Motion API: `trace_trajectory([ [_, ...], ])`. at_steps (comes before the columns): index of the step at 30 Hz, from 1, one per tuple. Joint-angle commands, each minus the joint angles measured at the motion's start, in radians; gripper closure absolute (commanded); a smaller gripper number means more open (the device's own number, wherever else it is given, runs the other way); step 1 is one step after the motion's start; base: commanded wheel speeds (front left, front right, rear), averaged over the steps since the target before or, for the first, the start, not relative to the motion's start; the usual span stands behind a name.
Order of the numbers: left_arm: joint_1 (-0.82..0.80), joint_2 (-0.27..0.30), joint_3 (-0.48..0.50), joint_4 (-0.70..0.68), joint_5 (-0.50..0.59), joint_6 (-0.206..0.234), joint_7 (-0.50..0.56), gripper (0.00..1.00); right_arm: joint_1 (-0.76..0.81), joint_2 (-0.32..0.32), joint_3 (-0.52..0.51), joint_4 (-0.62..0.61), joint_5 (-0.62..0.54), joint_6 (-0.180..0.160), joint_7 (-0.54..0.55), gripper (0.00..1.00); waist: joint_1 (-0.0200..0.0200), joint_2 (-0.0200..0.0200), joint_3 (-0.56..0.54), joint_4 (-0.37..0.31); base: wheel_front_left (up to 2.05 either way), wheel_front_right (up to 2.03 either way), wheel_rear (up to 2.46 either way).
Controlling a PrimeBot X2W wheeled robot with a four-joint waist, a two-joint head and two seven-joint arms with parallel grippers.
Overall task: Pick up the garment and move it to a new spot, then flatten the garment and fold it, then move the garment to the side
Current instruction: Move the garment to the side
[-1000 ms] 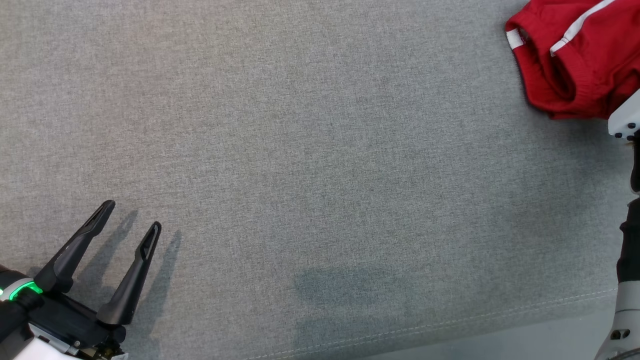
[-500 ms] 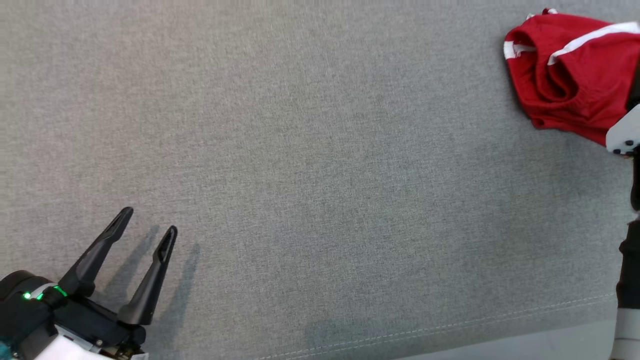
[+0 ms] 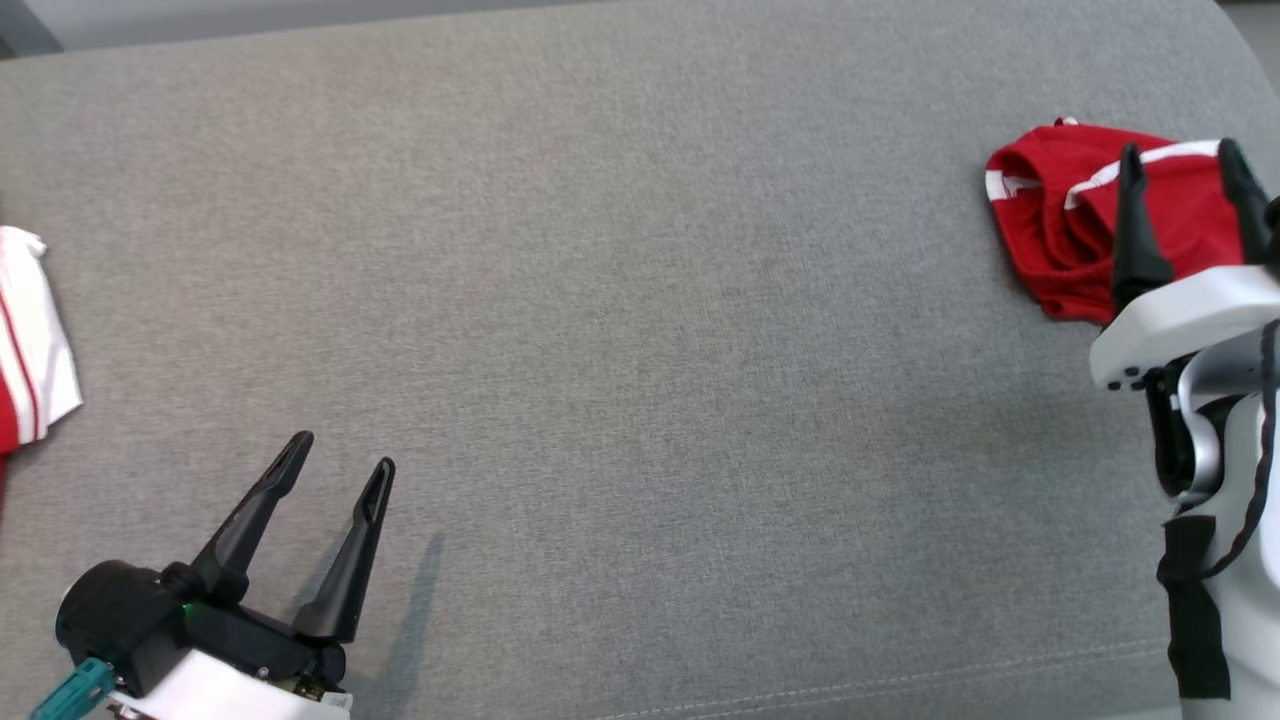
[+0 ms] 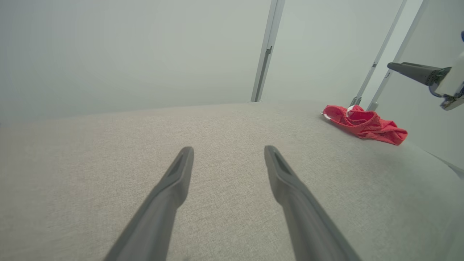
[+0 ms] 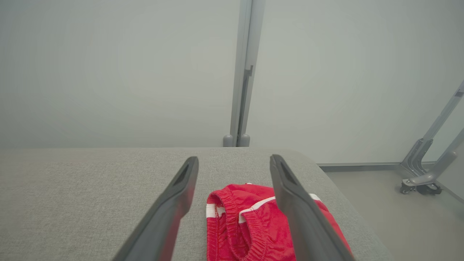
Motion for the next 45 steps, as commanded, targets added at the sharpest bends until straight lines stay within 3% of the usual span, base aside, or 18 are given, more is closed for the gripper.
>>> trace_trajectory([
  [1,-0.048,0.013,0.040,-0.005,0.014,-0.007,-0.006,0.00,0.015,-0.007,0.036,-0.027,0.009,0.003,-0.019,0.00,0.0000,0.0000,-0.026,0.018,0.00,0.00,0.00],
  [17,-0.062,-0.115,0.069,0.170,0.085,-0.007,-0.006,0.00,0.144,-0.007,0.193,0.030,0.119,0.003,-0.151,0.00,0.0000,0.0000,-0.169,0.105,0.00,0.00,0.00],
  [27,-0.043,-0.211,0.171,0.286,0.157,-0.007,-0.006,0.00,0.260,-0.007,0.229,0.082,0.155,0.003,-0.217,0.00,0.0000,0.0000,-0.271,0.146,0.00,0.00,0.00],
  [36,-0.036,-0.258,0.275,0.341,0.214,-0.007,-0.006,0.00,0.337,-0.007,0.252,0.098,0.181,0.003,-0.249,0.00,0.0000,0.0000,-0.299,0.142,0.00,0.00,0.00],
  [45,-0.034,-0.269,0.331,0.361,0.237,-0.007,-0.006,0.00,0.369,-0.007,0.254,0.116,0.189,0.003,-0.265,0.00,0.0000,0.0000,-0.293,0.131,0.00,0.00,0.00],
])
